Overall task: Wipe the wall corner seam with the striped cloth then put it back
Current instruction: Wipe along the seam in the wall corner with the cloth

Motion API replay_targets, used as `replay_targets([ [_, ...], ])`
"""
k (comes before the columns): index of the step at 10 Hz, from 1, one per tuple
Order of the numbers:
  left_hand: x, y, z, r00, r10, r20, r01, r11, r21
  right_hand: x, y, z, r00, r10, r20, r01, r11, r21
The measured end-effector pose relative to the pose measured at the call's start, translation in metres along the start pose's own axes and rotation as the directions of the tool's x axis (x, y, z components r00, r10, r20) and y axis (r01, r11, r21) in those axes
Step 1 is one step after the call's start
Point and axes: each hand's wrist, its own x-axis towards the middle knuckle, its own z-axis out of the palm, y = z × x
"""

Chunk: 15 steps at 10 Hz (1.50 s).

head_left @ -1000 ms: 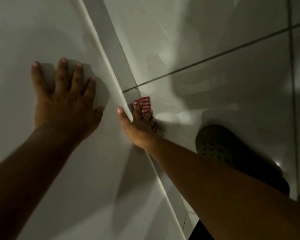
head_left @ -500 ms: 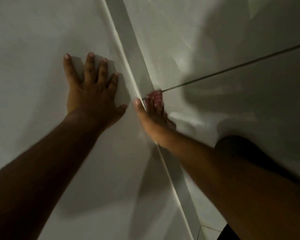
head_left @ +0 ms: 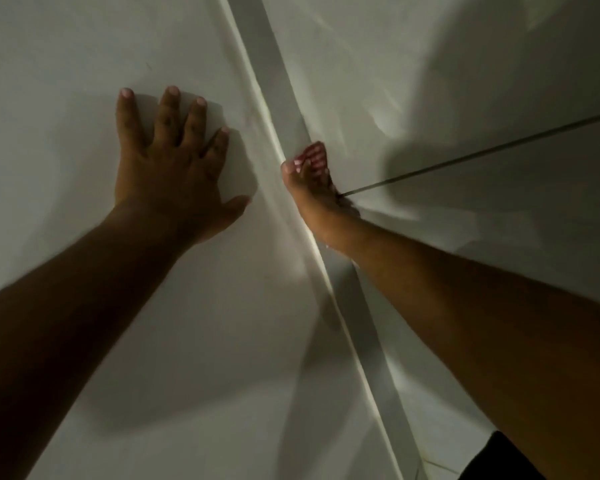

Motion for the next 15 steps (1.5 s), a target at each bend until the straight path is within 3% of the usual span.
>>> replay_targets([
  [1, 0.0, -0.001, -0.002, 0.999, -0.033, 0.014, 0.033, 0.999, -0.043, -0.03, 0.027, 0.018, 0.996, -0.078, -0.045, 0.067, 0.977, -0.2],
  [2, -0.002, -0.015, -0.004, 0.998, -0.053, -0.016, 0.052, 0.996, -0.07, -0.052, 0.047, 0.024, 0.988, 0.143, -0.064, -0.154, 0.962, -0.226],
  [3, 0.003, -0.026, -0.001, 0.992, -0.11, -0.064, 0.105, 0.991, -0.078, -0.005, 0.005, 0.011, 0.997, 0.04, -0.07, -0.053, 0.978, -0.203],
  [4, 0.019, -0.021, -0.003, 0.972, -0.229, -0.05, 0.222, 0.968, -0.117, 0.042, -0.041, 0.0, 0.987, -0.163, -0.012, 0.161, 0.983, -0.086],
  [5, 0.028, -0.014, -0.008, 0.967, -0.255, -0.021, 0.247, 0.954, -0.168, 0.057, -0.05, -0.013, 0.97, -0.244, 0.017, 0.244, 0.96, -0.138],
  [6, 0.022, -0.018, -0.008, 0.968, -0.251, -0.008, 0.245, 0.95, -0.192, 0.011, -0.002, 0.004, 0.98, -0.196, 0.014, 0.188, 0.914, -0.359],
  [7, 0.019, -0.019, -0.009, 0.966, -0.258, -0.03, 0.246, 0.946, -0.213, -0.02, 0.035, 0.019, 0.99, 0.113, -0.087, -0.131, 0.959, -0.252],
  [9, 0.029, -0.007, 0.001, 0.942, -0.298, -0.154, 0.253, 0.932, -0.26, 0.071, -0.026, -0.005, 0.978, -0.201, -0.053, 0.183, 0.954, -0.239],
  [10, 0.027, 0.006, 0.005, 0.898, -0.381, -0.218, 0.26, 0.862, -0.436, 0.094, -0.043, -0.013, 0.986, -0.162, -0.045, 0.141, 0.943, -0.302],
  [11, 0.019, 0.017, 0.002, 0.865, -0.438, -0.246, 0.242, 0.792, -0.56, 0.076, -0.046, -0.019, 0.949, -0.241, -0.201, 0.141, 0.9, -0.413],
  [12, 0.013, 0.027, -0.001, 0.874, -0.403, -0.27, 0.117, 0.714, -0.69, 0.053, -0.062, -0.035, 0.93, -0.246, -0.272, 0.158, 0.938, -0.308],
  [13, 0.003, 0.043, -0.01, 0.917, -0.372, -0.142, -0.029, 0.293, -0.956, 0.011, -0.082, -0.053, 0.943, -0.204, -0.265, 0.162, 0.972, -0.171],
  [14, -0.017, 0.058, -0.041, 0.963, -0.106, 0.247, 0.132, -0.614, -0.778, -0.048, -0.108, -0.061, 0.957, -0.145, -0.251, 0.118, 0.986, -0.12],
  [15, -0.045, 0.065, -0.077, 0.963, 0.098, 0.253, 0.203, -0.879, -0.432, -0.109, -0.145, -0.065, 0.986, 0.101, -0.131, -0.07, 0.974, 0.216],
])
